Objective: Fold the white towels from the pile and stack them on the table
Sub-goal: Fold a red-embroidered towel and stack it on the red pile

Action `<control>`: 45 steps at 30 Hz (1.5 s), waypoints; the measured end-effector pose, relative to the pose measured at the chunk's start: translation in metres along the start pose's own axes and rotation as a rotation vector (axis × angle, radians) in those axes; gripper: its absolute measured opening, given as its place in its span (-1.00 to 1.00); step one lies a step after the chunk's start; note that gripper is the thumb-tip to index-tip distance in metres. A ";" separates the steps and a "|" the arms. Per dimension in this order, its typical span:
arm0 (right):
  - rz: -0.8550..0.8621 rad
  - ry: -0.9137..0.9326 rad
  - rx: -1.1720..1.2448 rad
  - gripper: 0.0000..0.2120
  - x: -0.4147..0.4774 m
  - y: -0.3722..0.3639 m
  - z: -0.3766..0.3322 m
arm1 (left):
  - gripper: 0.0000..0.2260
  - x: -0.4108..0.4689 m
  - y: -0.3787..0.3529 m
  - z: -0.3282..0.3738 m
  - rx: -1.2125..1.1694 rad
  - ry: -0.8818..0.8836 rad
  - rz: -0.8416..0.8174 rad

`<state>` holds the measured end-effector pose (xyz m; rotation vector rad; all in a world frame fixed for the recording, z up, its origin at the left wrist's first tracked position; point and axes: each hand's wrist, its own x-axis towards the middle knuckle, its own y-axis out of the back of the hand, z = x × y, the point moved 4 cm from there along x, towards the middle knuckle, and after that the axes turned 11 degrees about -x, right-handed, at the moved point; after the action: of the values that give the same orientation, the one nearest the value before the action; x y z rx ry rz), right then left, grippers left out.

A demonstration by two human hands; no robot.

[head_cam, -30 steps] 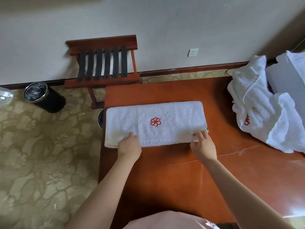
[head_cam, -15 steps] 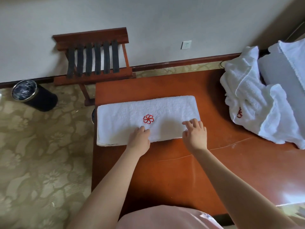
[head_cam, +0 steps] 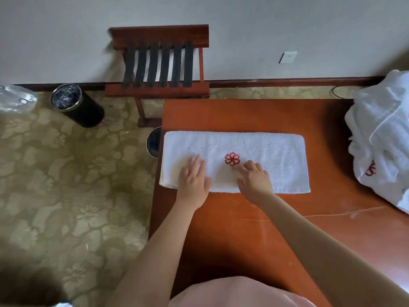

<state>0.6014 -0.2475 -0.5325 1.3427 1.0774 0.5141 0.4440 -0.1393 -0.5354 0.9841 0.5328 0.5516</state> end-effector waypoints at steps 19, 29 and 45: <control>-0.040 0.064 -0.004 -0.56 0.003 0.000 -0.080 | -0.84 -0.033 0.044 -0.081 -0.280 0.597 0.284; -0.082 0.048 0.073 -0.56 0.009 0.001 -0.072 | -0.77 -0.026 0.064 -0.102 -0.056 0.466 0.272; 0.007 -0.083 0.314 -0.71 0.055 0.030 -0.038 | -0.70 0.123 0.074 -0.111 -0.688 0.758 0.158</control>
<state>0.6026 -0.1762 -0.5174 1.6275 1.1164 0.2981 0.4496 0.0417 -0.5406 0.1287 0.8558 1.1701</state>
